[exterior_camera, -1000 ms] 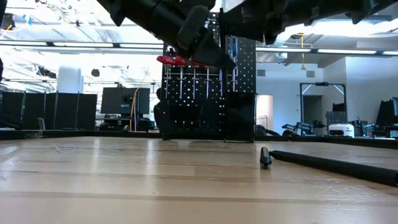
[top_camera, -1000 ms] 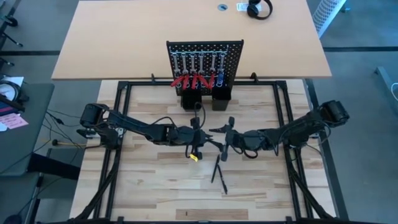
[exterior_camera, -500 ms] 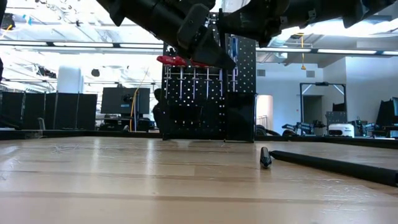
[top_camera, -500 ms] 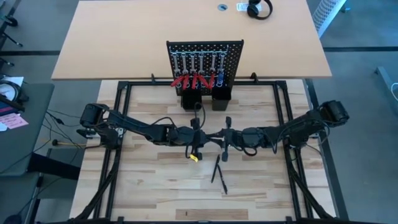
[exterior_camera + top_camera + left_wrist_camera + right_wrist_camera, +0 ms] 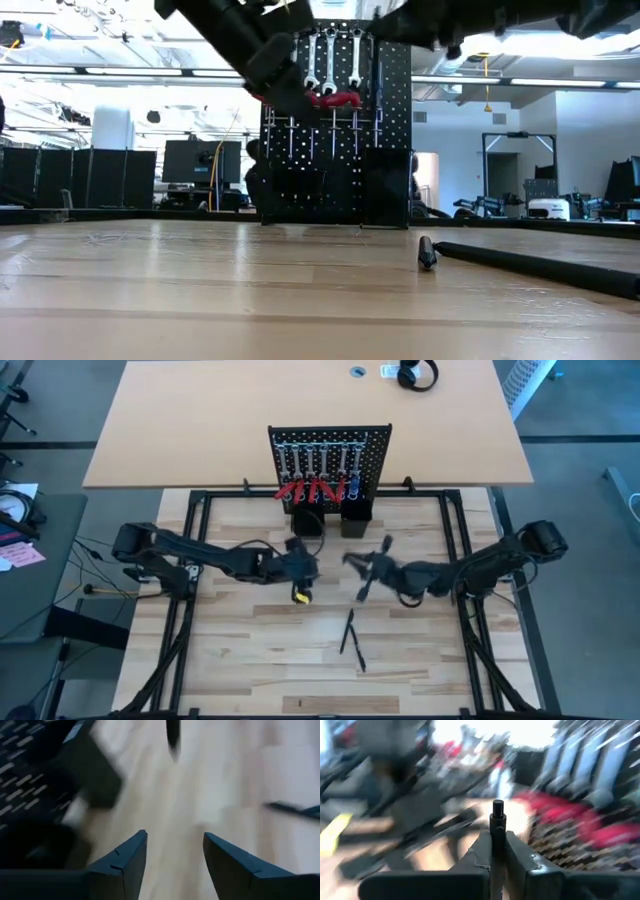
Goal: Hang tools onto peg board
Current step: Put the black pen into the black bin on the peg board
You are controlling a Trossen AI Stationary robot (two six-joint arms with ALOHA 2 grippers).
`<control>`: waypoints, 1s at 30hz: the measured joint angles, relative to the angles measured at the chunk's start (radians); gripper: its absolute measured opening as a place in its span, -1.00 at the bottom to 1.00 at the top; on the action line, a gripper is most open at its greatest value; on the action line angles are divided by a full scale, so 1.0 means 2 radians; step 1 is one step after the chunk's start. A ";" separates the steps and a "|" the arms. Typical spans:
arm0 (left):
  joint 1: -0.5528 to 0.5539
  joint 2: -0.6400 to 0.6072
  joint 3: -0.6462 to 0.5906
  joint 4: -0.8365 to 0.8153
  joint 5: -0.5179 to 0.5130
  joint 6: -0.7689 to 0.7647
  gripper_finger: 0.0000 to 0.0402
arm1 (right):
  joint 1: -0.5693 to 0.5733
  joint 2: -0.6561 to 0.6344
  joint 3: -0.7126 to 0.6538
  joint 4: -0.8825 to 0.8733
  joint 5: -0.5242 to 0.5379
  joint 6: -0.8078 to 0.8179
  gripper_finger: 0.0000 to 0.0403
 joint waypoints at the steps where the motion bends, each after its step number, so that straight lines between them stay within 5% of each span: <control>1: 0.002 -0.011 0.000 -0.022 -0.015 -0.010 -0.07 | -0.004 -0.007 -0.009 0.036 0.016 -0.025 -0.85; 8: -0.004 -0.056 0.000 -0.094 -0.078 -0.043 -0.06 | -0.111 -0.014 -0.078 0.297 -0.017 -0.145 -0.85; 17: -0.016 -0.065 0.000 -0.104 -0.103 -0.036 -0.06 | -0.263 -0.014 -0.089 0.225 -0.084 -0.040 -0.82; 25: -0.016 -0.065 0.000 -0.103 -0.104 -0.036 -0.06 | -0.321 -0.014 -0.089 0.100 -0.087 0.104 -0.70; 30: -0.016 -0.065 0.000 -0.103 -0.104 -0.036 -0.06 | -0.328 -0.014 -0.088 0.094 -0.133 0.101 -0.65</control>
